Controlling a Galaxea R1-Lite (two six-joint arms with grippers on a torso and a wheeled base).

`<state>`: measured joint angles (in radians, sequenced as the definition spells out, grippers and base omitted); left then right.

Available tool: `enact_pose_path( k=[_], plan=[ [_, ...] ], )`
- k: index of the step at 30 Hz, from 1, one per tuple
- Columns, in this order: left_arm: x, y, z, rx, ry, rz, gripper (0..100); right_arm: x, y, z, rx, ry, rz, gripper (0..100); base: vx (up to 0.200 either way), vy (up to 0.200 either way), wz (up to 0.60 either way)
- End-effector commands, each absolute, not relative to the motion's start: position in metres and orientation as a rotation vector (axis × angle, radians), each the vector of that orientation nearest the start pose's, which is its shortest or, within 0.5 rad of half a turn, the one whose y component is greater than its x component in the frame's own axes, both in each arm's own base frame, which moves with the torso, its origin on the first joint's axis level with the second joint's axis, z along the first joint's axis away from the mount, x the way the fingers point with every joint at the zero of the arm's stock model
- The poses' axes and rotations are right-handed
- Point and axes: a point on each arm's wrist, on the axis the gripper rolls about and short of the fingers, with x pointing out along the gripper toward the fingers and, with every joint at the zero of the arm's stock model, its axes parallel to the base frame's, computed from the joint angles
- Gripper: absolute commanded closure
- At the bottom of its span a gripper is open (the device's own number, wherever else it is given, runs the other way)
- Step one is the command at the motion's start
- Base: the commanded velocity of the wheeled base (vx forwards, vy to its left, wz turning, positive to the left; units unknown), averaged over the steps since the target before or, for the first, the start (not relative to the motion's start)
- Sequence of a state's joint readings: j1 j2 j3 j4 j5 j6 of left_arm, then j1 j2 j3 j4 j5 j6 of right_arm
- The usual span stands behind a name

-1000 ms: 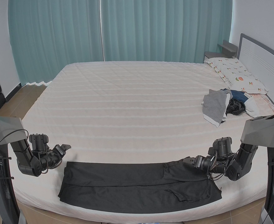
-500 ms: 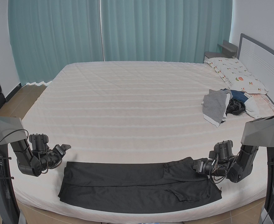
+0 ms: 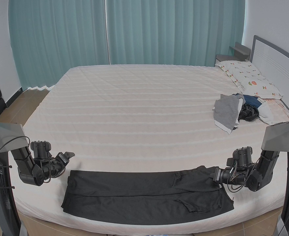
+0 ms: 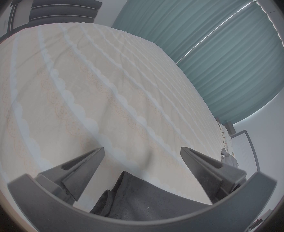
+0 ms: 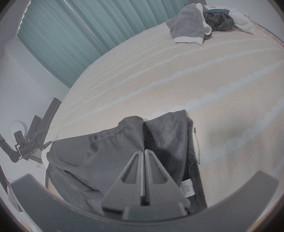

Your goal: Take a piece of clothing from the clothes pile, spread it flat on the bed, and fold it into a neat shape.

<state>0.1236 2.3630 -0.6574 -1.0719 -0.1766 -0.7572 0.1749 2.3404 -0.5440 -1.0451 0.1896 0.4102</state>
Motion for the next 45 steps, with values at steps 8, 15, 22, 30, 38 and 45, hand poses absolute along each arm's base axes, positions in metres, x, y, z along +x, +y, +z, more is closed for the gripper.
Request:
enact_pose_path(
  k=[8, 15, 22, 30, 38, 45],
  plan=[
    [0.345, 0.039, -0.033, -0.827, 0.619, 0.19, 0, 0.307, 0.051, -0.039, 0.374, 0.825, 0.174, 100, 0.0, 0.0, 0.0],
    [0.345, 0.039, -0.032, -0.827, 0.616, 0.188, 0, 0.304, 0.051, -0.044, 0.362, 0.844, 0.206, 0, 0.0, 0.0, 0.0],
    [0.345, 0.039, -0.027, -0.829, 0.606, 0.175, 0, 0.307, 0.053, -0.019, 0.4, 0.765, 0.215, 0, 0.0, 0.0, 0.0],
    [0.336, 0.032, 0.0, -0.819, 0.564, 0.151, 0, 0.277, 0.075, -0.005, 0.71, 0.809, 0.109, 0, 0.0, 0.0, 0.0],
    [0.323, 0.014, 0.0, -0.808, 0.618, 0.124, 0, 0.246, 0.084, -0.013, 0.795, 0.745, 0.106, 0, -0.15, 0.0, 0.0],
    [0.291, 0.01, -0.001, -0.906, 0.688, 0.182, 0, 0.237, 0.09, -0.033, 0.766, 0.747, 0.072, 0, -0.171, 0.0, 0.0]
  ],
)
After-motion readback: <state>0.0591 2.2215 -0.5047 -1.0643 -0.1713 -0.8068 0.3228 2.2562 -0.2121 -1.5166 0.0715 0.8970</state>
